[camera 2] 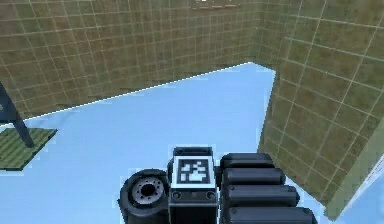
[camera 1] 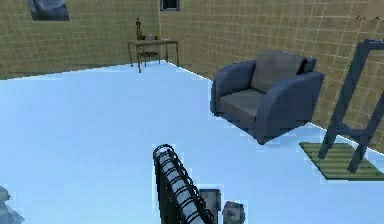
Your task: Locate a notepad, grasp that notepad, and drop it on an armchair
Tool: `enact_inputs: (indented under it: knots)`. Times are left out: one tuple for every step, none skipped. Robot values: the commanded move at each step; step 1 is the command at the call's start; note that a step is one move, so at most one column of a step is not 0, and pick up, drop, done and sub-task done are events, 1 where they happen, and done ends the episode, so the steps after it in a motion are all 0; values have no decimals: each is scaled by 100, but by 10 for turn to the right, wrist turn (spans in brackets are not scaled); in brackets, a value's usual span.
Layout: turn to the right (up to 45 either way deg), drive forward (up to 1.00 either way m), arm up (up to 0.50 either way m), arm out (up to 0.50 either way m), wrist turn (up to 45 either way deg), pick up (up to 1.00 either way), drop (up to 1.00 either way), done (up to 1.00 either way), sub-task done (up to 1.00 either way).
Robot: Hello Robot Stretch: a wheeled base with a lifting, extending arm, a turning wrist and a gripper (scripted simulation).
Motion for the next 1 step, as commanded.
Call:
enact_inputs:
  knots:
    - [0,100,0,0,0,0,0,0,0]
